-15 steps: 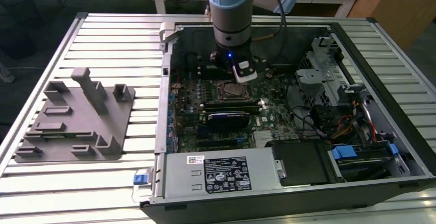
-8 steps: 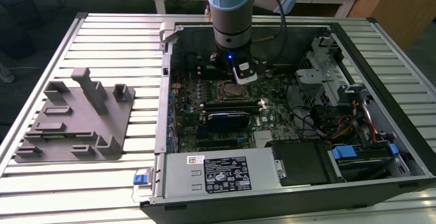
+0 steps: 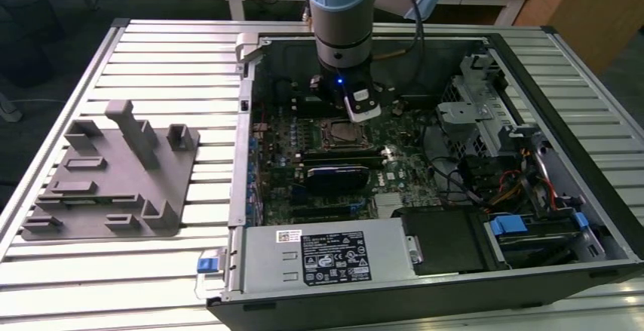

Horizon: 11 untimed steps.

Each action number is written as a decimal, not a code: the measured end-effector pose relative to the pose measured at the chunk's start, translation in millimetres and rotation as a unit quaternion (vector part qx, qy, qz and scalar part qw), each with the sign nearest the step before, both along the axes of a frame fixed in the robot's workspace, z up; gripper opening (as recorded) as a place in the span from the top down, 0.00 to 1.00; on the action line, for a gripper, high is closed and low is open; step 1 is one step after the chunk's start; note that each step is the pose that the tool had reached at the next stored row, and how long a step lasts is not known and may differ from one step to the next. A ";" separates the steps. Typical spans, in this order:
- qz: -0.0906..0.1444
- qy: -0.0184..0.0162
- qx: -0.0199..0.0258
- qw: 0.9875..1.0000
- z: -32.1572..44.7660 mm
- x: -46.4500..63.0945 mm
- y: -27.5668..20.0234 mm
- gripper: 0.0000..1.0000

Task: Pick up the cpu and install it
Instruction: 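Install the first cpu locking lever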

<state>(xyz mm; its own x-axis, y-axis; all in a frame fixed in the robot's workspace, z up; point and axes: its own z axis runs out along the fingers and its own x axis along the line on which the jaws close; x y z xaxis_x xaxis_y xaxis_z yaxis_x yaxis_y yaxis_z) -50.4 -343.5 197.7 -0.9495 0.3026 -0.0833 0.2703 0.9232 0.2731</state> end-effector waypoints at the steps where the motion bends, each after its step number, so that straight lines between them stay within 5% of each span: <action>1: 0.000 0.000 0.000 1.000 1.1 0.0 0.0 0.89; 11: 0.000 0.000 0.000 1.000 1.4 -0.1 5.6 0.89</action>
<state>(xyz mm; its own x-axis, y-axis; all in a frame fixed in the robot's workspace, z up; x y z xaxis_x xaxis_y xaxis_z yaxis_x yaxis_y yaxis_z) -50.5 -338.0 199.1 -0.9494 0.3027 -0.0834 0.2703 0.9232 0.2731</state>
